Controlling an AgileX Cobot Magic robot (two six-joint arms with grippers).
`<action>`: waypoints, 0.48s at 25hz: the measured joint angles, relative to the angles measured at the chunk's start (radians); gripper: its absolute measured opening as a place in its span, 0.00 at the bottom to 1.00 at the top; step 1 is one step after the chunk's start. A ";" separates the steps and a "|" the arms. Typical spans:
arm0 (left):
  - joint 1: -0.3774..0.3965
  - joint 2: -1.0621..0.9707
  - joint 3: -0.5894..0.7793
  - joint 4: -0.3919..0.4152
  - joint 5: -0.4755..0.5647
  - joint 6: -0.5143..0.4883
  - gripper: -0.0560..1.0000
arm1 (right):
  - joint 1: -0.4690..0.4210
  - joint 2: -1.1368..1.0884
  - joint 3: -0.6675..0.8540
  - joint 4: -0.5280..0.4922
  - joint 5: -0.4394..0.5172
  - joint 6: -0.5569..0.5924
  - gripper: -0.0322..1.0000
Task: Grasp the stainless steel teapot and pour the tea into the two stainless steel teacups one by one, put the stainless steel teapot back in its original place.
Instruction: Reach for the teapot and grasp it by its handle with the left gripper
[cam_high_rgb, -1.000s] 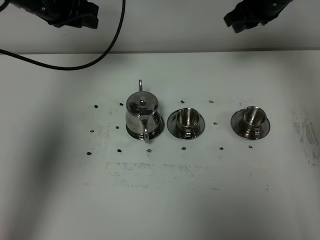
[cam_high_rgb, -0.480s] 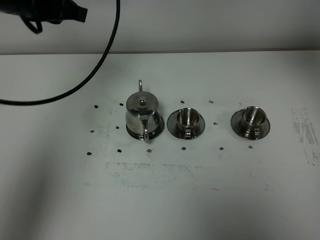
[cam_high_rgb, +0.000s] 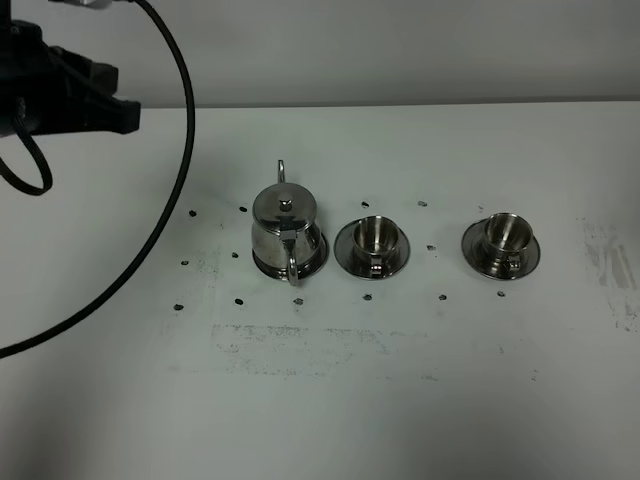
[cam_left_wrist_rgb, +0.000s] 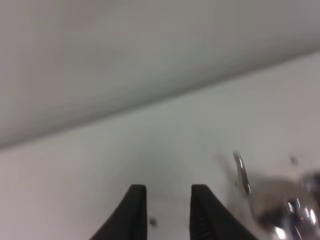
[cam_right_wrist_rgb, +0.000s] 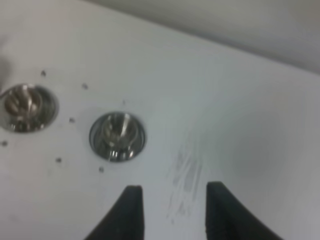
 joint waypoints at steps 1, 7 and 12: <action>0.000 0.000 0.002 0.000 0.028 -0.005 0.27 | 0.000 -0.040 0.045 0.000 -0.001 0.007 0.34; -0.015 -0.001 0.006 0.002 0.152 -0.019 0.27 | 0.000 -0.336 0.248 -0.001 -0.003 0.056 0.34; -0.123 0.014 -0.032 0.032 0.258 -0.029 0.26 | 0.000 -0.553 0.352 -0.008 0.005 0.096 0.34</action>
